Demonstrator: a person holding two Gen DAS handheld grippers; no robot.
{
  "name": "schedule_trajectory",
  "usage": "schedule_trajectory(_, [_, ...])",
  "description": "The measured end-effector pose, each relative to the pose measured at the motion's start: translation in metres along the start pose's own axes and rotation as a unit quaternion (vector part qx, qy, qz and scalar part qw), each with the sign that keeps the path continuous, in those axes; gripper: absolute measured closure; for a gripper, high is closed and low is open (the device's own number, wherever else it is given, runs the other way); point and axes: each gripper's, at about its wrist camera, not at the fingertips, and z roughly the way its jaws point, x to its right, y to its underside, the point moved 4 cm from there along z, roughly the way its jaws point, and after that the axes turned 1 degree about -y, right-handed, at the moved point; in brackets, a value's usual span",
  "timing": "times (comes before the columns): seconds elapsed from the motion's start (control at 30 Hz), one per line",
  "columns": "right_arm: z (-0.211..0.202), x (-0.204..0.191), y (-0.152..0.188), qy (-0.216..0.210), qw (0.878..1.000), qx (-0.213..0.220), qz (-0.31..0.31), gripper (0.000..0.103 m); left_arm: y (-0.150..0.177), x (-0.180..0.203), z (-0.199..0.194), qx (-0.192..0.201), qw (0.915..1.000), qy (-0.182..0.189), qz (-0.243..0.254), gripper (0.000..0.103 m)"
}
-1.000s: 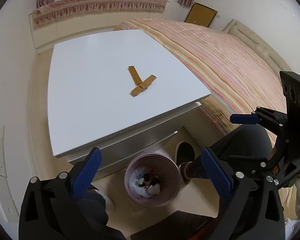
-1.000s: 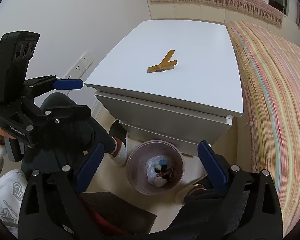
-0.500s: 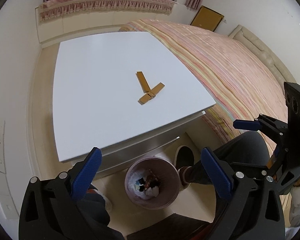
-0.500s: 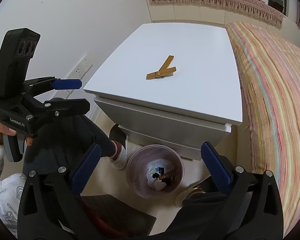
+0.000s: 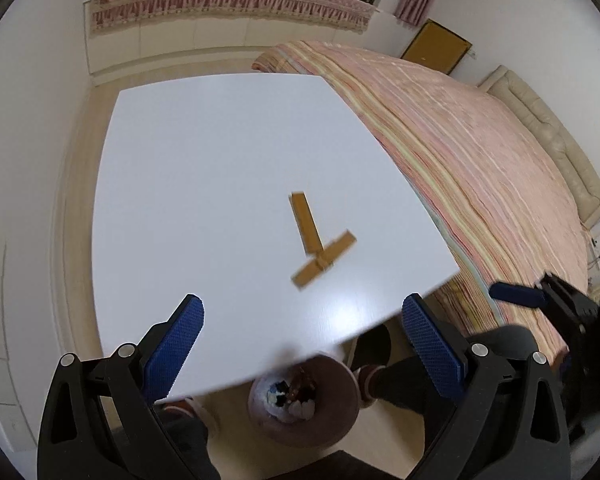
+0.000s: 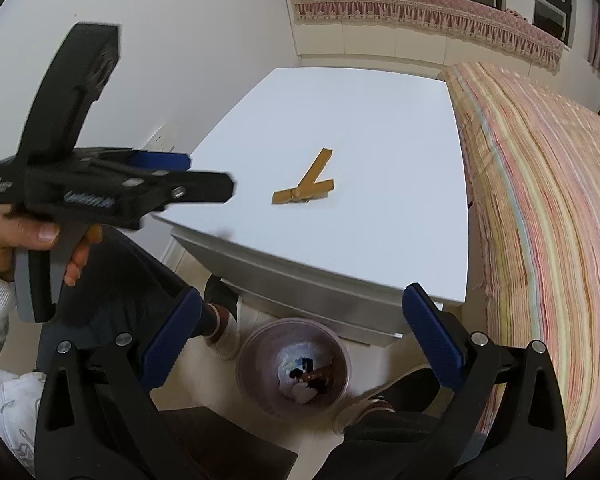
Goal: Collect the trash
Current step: 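Reach both tools back to the two wooden clothespin sticks on the table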
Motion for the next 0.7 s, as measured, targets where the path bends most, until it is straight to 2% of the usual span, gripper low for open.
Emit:
schedule_trajectory(0.3, [0.009,0.015,-0.005,-0.001,1.0,-0.002,0.01,0.004,-0.034,0.005,0.043,-0.013,0.9991,-0.038,-0.01,0.008])
schedule_trajectory(0.5, [0.016,0.023,-0.006,-0.005,1.0,-0.006,0.014,0.004,-0.04,0.003,0.067,-0.024,0.9976,-0.065,-0.009,0.008])
schedule_trajectory(0.7, [0.02,0.028,-0.009,-0.008,1.0,-0.006,0.017,0.004,-0.04,0.0,0.079,-0.031,0.9946,-0.099,-0.002,0.017])
